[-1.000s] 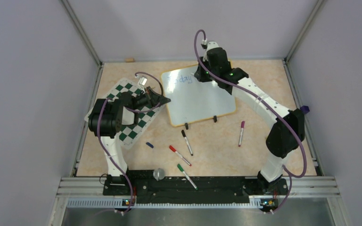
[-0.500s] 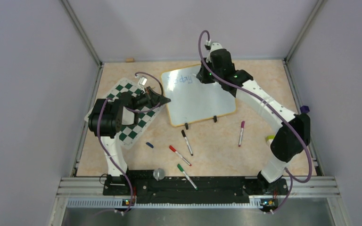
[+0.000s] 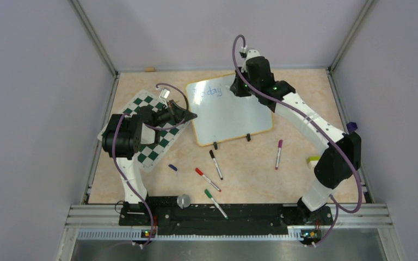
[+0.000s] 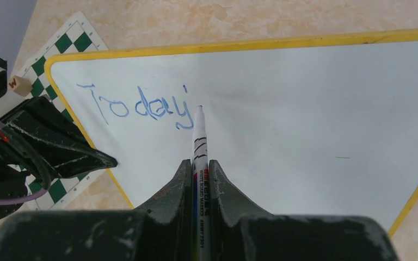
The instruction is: Write a sentence on the whiteboard
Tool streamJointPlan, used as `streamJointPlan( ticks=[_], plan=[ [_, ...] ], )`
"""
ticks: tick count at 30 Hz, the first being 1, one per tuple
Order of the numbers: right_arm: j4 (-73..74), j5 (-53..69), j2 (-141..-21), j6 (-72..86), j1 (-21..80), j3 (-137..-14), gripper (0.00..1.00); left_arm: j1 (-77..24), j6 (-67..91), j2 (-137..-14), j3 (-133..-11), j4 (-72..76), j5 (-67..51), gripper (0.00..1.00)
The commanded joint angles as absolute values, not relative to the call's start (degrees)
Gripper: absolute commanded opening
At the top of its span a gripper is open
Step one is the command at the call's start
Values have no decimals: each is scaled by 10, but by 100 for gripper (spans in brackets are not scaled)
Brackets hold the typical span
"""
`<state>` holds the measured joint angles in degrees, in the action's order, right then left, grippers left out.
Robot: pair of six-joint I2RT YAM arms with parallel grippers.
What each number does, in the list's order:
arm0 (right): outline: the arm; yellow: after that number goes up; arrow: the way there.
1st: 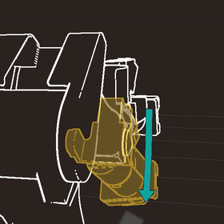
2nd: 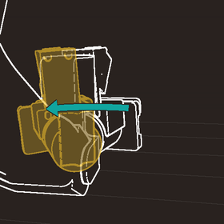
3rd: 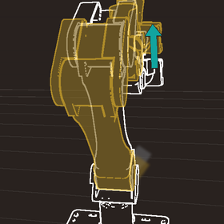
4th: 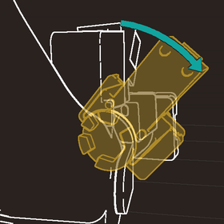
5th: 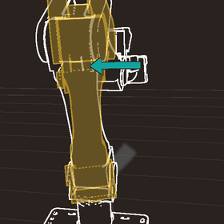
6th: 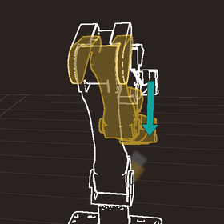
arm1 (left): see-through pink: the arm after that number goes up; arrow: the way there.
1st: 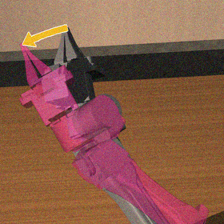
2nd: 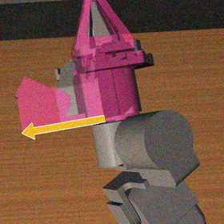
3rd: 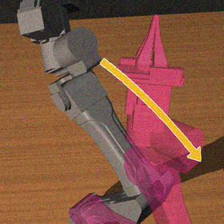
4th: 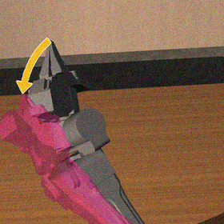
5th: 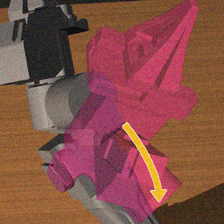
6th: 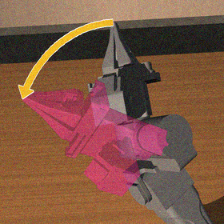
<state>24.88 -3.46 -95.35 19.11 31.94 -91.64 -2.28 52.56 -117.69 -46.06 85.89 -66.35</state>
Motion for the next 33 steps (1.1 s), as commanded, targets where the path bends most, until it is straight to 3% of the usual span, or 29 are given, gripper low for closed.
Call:
streamJointPlan(
  ticks=[1,33],
  plan=[
    [246,-38,-968,185,314,-948,0,-19,485,-1172,-467,928,-663,0],
    [258,-33,-1025,184,314,-999,0,-20,482,-1171,-466,928,-662,0]
  ],
)
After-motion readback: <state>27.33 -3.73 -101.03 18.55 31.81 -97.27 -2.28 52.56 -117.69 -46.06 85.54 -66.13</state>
